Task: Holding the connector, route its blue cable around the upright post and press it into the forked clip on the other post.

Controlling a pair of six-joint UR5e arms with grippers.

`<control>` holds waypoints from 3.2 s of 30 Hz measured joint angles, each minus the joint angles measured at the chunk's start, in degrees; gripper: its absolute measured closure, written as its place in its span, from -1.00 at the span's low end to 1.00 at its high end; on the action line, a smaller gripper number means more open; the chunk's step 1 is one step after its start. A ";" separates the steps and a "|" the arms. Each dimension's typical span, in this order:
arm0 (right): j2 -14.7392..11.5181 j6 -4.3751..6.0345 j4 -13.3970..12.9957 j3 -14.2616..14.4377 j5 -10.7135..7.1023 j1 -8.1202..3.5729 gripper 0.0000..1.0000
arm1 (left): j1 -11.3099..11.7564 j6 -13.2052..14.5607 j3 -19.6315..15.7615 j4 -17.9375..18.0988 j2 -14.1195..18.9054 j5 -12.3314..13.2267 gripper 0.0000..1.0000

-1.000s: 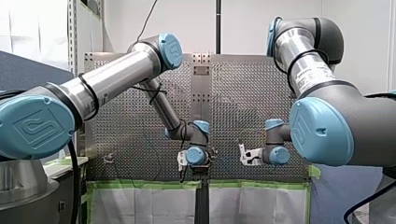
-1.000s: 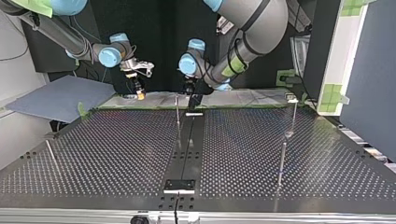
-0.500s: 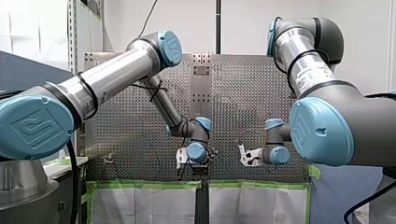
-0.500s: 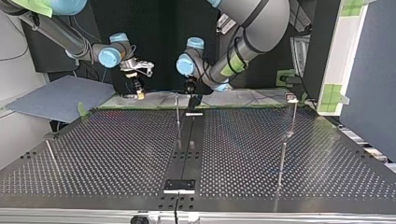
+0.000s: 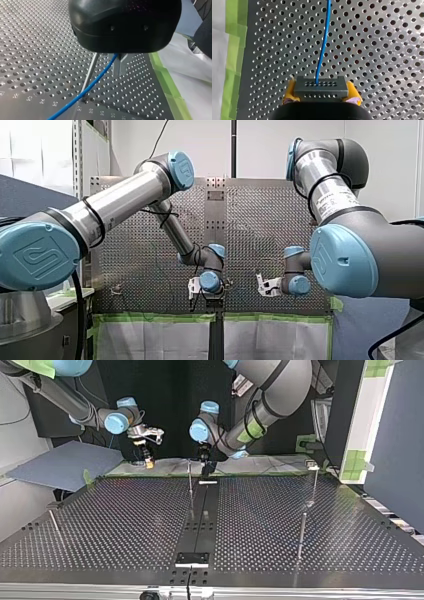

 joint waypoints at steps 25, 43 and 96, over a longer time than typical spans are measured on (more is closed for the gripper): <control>0.03 1.03 0.07 -1.91 -0.35 -0.24 1.00 | 0.94 -0.44 2.71 2.69 -0.15 1.23 1.00; 0.03 1.85 -0.56 -2.44 -0.35 -1.51 1.00 | 3.51 -0.45 4.97 0.43 -0.22 2.18 1.00; 0.04 2.18 0.39 -4.51 -0.35 -1.86 1.00 | 3.66 3.00 5.12 -4.97 -0.04 5.47 -0.98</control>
